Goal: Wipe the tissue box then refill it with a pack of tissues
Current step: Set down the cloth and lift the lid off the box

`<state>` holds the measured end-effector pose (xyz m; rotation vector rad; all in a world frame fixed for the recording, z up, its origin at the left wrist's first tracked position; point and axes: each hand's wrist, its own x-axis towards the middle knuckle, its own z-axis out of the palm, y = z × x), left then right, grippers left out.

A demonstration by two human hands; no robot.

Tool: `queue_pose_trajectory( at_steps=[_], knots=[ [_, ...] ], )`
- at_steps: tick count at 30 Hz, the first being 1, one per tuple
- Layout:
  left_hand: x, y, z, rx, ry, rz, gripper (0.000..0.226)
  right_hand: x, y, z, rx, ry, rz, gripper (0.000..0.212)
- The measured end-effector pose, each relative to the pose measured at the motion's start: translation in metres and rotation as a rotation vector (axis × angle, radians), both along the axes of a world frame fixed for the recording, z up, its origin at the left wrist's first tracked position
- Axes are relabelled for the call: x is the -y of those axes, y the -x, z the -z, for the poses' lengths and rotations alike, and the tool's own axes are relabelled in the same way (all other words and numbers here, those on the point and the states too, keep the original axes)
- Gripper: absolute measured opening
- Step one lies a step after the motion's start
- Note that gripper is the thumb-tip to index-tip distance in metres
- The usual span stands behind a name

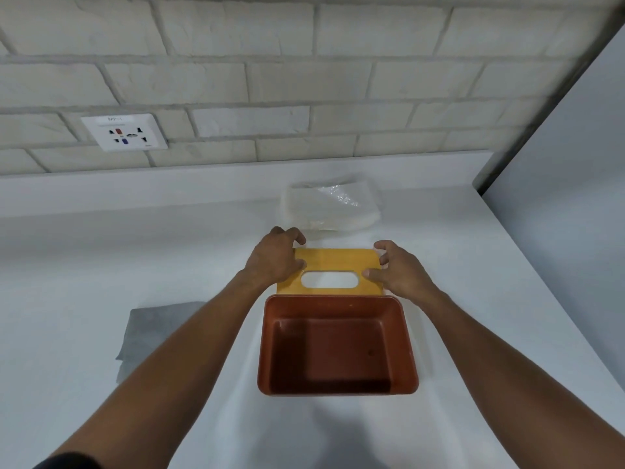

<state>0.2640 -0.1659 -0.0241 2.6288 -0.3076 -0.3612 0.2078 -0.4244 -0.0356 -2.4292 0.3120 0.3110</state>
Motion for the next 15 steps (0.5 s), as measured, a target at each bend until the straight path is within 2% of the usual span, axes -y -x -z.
queue_pose_trajectory(
  at_steps=[3, 6, 9, 15],
  knots=[
    [-0.004, 0.001, 0.003, 0.011, -0.026, -0.059, 0.046, 0.003, 0.001, 0.002, -0.021, 0.151, 0.023, 0.060],
    [-0.006, 0.005, 0.005, -0.034, -0.088, -0.092, 0.051, 0.007, 0.003, 0.010, -0.076, 0.052, 0.096, 0.049],
    [-0.003, 0.012, 0.010, -0.038, -0.158, -0.030, 0.060, 0.006, 0.005, 0.014, -0.061, 0.013, 0.113, 0.044],
    [-0.002, 0.013, 0.004, 0.015, -0.216, 0.002, 0.054, 0.006, 0.004, 0.016, -0.075, -0.004, 0.100, 0.043]
  ],
)
